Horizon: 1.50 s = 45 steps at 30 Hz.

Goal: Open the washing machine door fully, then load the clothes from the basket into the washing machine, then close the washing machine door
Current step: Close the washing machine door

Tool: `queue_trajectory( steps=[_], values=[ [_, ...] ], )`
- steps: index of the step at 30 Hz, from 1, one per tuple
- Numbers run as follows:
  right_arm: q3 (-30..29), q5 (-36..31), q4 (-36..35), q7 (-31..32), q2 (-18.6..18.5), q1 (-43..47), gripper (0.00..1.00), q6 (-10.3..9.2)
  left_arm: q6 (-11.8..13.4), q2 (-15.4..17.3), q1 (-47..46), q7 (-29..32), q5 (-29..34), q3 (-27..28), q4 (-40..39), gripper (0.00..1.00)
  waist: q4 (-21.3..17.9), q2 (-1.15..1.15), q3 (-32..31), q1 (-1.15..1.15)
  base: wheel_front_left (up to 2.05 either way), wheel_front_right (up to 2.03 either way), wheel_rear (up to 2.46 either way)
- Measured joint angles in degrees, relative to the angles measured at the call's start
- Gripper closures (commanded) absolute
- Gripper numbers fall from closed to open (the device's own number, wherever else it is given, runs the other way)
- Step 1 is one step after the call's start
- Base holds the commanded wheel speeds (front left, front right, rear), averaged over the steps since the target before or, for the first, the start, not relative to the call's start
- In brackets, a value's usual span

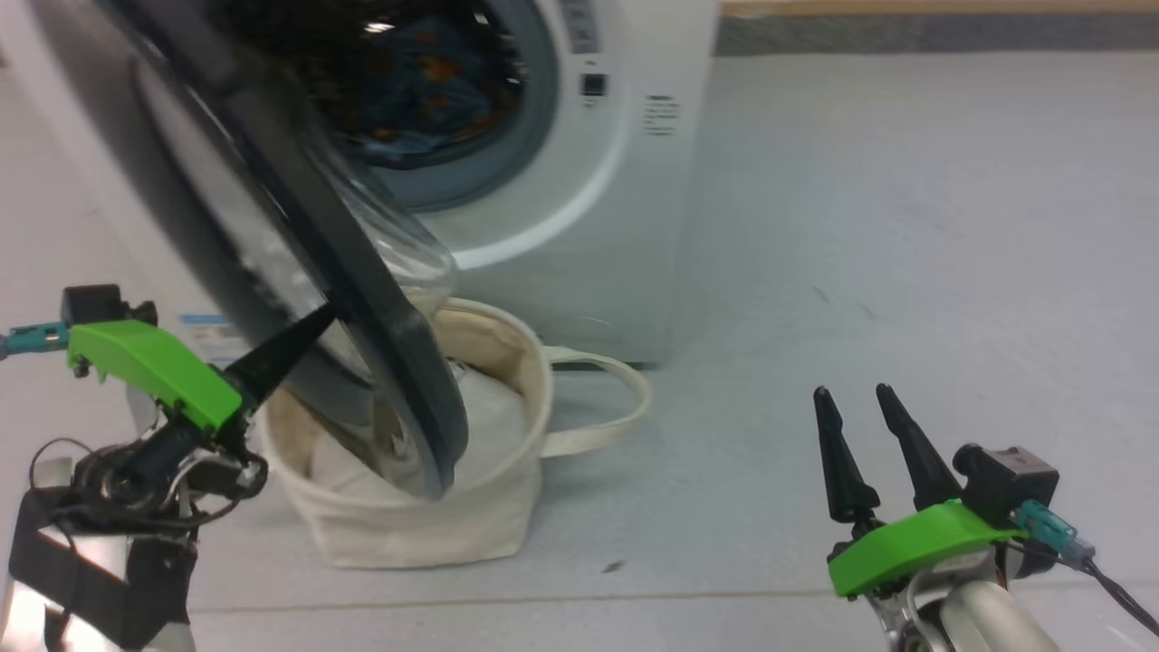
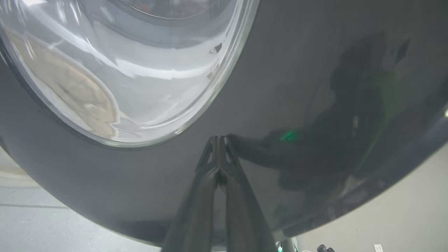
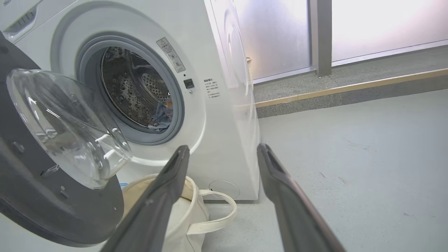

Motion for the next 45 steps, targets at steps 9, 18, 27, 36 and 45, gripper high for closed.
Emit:
queue_trajectory(
  steps=[9, 18, 27, 36, 45],
  values=[
    [-0.5, -0.5, -0.6, 0.0, 0.9, -1.0, 0.0, 0.0, -1.3, 1.4, -4.2, -4.8, 0.1, 2.6, 2.4, 1.0, -11.1, 0.0, 3.2, 0.0, 0.0, 0.0, 0.0],
    [-1.3, -1.0, -1.1, 0.0, 1.8, -2.5, 0.0, 0.0, -3.3, 2.9, -10.0, -8.8, 0.3, 4.5, 7.0, 1.0, -17.1, 0.0, 7.7, 0.02, 0.0, 0.0, 0.0],
    [0.0, -0.9, -0.6, 0.0, 1.2, -2.6, 0.0, 0.0, -4.9, 1.4, -8.1, -9.4, -0.1, 2.6, 6.9, 0.9, -11.2, 0.0, 6.3, 0.0, 0.0, 0.0, 0.0],
    [0.3, -0.9, -0.1, 0.0, -0.1, -3.1, 0.0, 0.0, -5.4, 3.6, -0.4, -21.6, 7.9, -4.9, -1.0, 0.0, -2.1, 0.0, 4.6, -0.01, 0.0, 0.0, 0.0],
    [-0.3, -0.9, -0.1, 0.0, -0.4, -3.0, 0.0, 0.0, -5.4, 11.7, 7.7, -52.2, 26.3, -14.6, 3.7, 0.0, 6.6, 0.0, 2.0, -0.01, 0.0, 0.0, 0.0]
  ],
)
